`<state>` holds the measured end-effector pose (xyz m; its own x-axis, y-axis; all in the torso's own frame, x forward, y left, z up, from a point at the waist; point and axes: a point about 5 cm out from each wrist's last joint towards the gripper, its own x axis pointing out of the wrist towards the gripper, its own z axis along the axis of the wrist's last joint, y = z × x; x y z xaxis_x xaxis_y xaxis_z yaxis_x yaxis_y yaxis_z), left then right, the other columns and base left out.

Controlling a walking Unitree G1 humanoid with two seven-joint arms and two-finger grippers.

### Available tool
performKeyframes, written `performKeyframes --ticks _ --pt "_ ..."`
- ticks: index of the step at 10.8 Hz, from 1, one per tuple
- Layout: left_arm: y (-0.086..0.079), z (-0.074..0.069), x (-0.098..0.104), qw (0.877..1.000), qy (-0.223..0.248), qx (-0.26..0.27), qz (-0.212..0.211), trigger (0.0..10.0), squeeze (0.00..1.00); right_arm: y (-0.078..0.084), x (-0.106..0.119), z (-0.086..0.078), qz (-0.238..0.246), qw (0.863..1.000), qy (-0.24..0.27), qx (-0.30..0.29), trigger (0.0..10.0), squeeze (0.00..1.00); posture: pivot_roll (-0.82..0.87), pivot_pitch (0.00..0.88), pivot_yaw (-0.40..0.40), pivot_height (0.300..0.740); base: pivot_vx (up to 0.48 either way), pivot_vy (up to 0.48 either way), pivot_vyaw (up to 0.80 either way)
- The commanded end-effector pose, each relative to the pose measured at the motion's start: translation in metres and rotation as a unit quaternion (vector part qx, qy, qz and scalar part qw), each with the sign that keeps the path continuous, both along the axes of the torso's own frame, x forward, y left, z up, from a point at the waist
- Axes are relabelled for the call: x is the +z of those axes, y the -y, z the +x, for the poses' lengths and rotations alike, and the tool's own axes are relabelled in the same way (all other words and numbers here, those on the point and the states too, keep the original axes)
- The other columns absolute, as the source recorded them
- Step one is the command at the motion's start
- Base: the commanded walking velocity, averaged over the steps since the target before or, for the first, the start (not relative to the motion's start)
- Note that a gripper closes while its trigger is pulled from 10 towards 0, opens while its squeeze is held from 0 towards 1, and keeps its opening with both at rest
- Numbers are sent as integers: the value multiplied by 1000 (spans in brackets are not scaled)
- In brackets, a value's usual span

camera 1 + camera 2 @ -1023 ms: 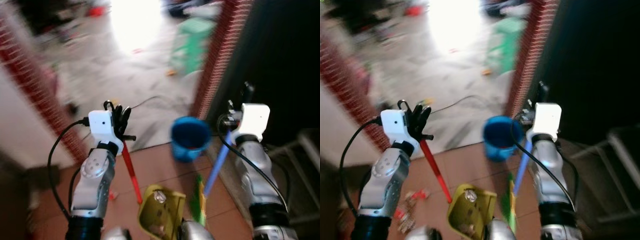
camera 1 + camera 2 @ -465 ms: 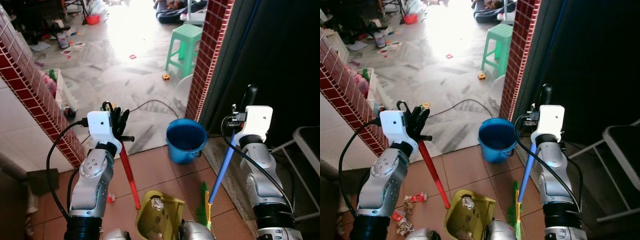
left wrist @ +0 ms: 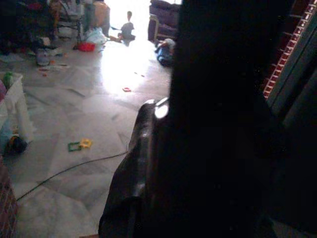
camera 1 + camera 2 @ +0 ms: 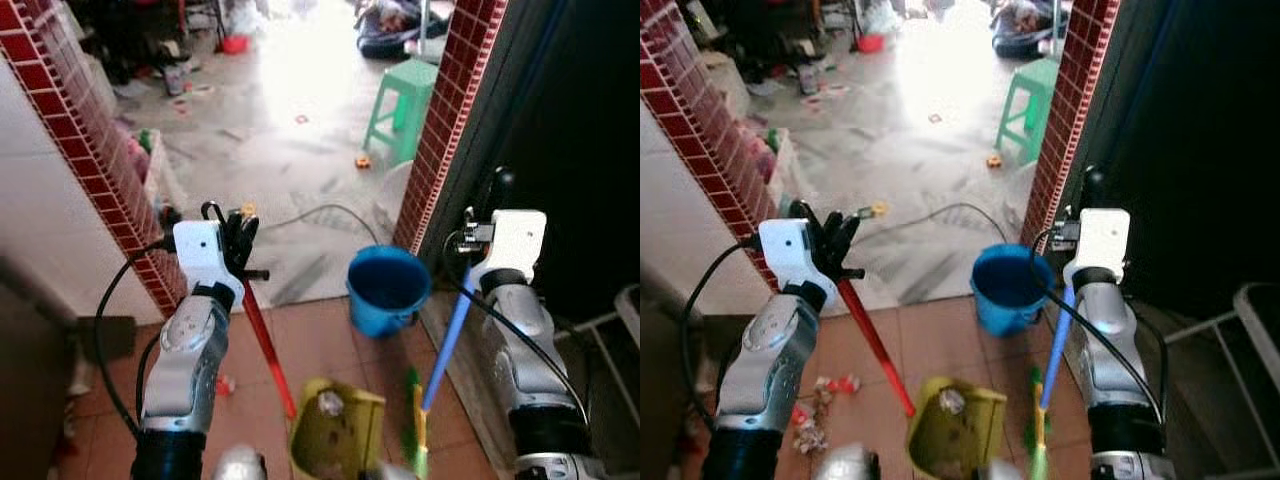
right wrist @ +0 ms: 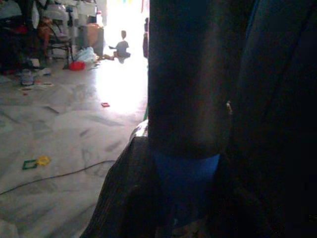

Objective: Sweep floor

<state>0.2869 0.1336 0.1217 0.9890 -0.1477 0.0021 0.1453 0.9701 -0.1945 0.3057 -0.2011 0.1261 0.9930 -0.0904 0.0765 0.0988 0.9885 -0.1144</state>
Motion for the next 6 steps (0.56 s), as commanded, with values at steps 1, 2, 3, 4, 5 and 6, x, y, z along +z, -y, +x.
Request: performKeyframes --ticks 1,2,3,4,5,6 --pt "0 5 12 1000 22 0 -1 10000 0 -2 14 3 -1 1000 26 5 10000 0 -59 0 -5 740 0 0 0" --pt "0 6 12 1000 23 6 -4 10000 0 -1 14 4 -2 1000 26 4 10000 0 -59 0 -4 740 0 0 0" --pt "-3 7 13 1000 26 13 -2 10000 0 -1 14 4 -2 1000 27 5 10000 0 -59 0 -4 740 0 0 0" --pt "-5 7 13 1000 25 17 -2 10000 0 -2 14 4 1 1000 27 7 10000 0 -57 0 -4 740 0 0 0" --pt "-7 9 12 999 23 22 -4 10000 0 -6 18 5 19 999 35 29 10000 0 -56 0 -4 740 0 0 -475" --pt "-7 9 12 999 23 22 -4 10000 0 -8 22 8 19 998 41 34 10000 0 -56 0 -4 740 0 0 0"
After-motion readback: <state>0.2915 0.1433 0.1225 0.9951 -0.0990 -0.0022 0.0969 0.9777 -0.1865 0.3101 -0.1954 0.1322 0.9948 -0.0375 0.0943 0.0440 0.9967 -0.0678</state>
